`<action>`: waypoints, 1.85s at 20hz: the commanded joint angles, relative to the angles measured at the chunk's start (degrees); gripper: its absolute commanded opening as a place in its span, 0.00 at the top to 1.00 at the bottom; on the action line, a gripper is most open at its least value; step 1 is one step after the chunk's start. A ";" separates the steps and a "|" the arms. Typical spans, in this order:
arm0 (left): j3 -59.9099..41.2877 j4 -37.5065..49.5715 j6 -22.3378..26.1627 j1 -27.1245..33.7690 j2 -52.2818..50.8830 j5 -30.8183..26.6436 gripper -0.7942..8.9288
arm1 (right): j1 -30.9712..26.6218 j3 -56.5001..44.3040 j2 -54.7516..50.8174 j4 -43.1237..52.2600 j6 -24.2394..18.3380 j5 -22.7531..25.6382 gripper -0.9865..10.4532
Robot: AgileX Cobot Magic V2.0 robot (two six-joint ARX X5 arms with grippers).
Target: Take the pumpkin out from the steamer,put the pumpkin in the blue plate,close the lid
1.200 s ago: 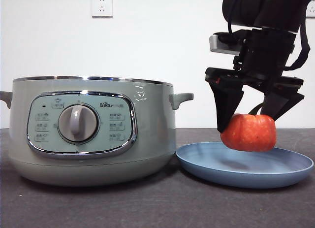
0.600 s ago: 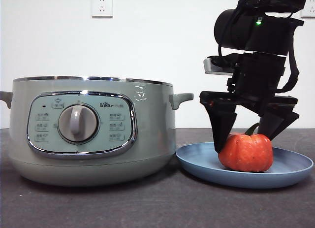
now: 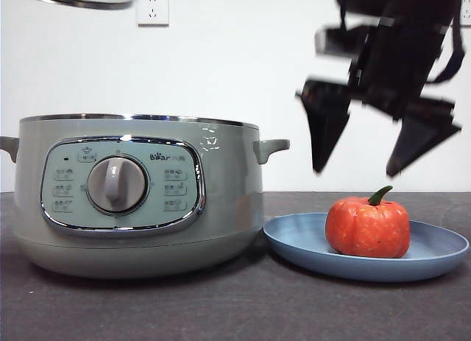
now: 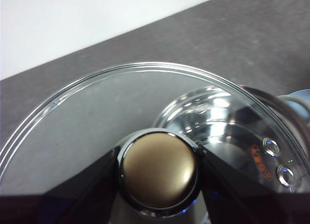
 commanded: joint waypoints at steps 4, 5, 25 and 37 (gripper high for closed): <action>0.68 8.28 0.28 0.02 5.64 8.55 0.93 | 0.00 -0.39 -11.74 -0.11 0.37 0.46 0.39; 0.68 9.03 0.28 0.00 6.84 9.49 0.93 | 0.00 -0.39 -13.46 -0.11 0.37 0.46 0.39; 0.66 13.92 0.28 -0.11 27.58 18.40 0.93 | -0.07 -0.39 -28.83 -2.25 0.37 8.04 0.39; 0.66 9.57 2.10 -0.26 30.34 18.29 0.93 | -0.07 -0.39 -28.87 -2.91 0.35 8.02 0.39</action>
